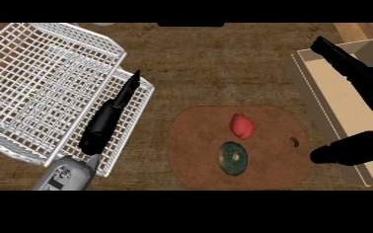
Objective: Pick the squash from the cutting board and place it in the cardboard box
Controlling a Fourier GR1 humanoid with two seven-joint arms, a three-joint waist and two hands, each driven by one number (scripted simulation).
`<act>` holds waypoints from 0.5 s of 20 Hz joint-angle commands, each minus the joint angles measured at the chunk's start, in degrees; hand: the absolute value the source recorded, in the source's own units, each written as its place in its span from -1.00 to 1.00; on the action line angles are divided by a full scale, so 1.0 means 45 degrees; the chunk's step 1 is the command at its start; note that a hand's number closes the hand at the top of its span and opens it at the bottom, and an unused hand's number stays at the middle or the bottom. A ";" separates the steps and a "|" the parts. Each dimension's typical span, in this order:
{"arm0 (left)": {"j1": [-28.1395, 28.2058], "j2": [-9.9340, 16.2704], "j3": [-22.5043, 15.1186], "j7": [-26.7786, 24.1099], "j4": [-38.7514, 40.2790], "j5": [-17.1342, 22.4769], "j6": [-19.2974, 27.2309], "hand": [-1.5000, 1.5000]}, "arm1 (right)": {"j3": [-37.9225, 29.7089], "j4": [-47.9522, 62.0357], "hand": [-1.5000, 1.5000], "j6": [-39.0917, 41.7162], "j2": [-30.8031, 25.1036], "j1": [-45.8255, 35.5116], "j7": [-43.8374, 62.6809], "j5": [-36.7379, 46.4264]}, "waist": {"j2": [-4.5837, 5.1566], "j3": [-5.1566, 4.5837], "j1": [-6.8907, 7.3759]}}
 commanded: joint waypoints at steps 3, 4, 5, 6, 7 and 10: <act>-0.0280 0.1768 0.1219 -0.0135 -0.0163 0.0035 -0.0895 0.00 | 0.0318 0.0671 -1.00 0.0681 -0.1064 0.0178 -0.3317 0.2945 | -0.0071 0.0112 0.0164; -0.0014 0.1784 0.1104 0.0072 -0.0868 0.0015 -0.0860 0.00 | 0.0627 0.0014 -1.00 0.0597 -0.1106 -0.0099 -0.2509 0.3225 | -0.0142 0.0096 0.0225; -0.0623 0.1565 0.1236 0.0332 -0.0414 0.0081 -0.0966 0.00 | 0.0576 -0.0158 -1.00 0.0839 -0.1498 -0.0006 -0.2448 0.3431 | -0.0126 0.0092 0.0020; -0.0634 0.1434 0.1370 -0.0094 0.0034 -0.0070 -0.0757 0.00 | 0.1212 -0.0545 -1.00 0.0713 -0.1640 0.0052 -0.2004 0.4313 | -0.0116 0.0078 -0.0005; -0.0377 0.1324 0.1205 -0.0115 -0.0090 -0.0134 -0.0768 0.00 | 0.1268 -0.0323 -1.00 0.0888 -0.1963 -0.0188 -0.1901 0.4788 | -0.0105 0.0078 0.0085; -0.0272 0.1551 0.1501 0.0200 -0.0498 -0.0098 -0.0763 0.00 | 0.2138 -0.1746 -1.00 0.0919 -0.2524 0.0115 -0.0872 0.6290 | -0.0200 0.0073 -0.0005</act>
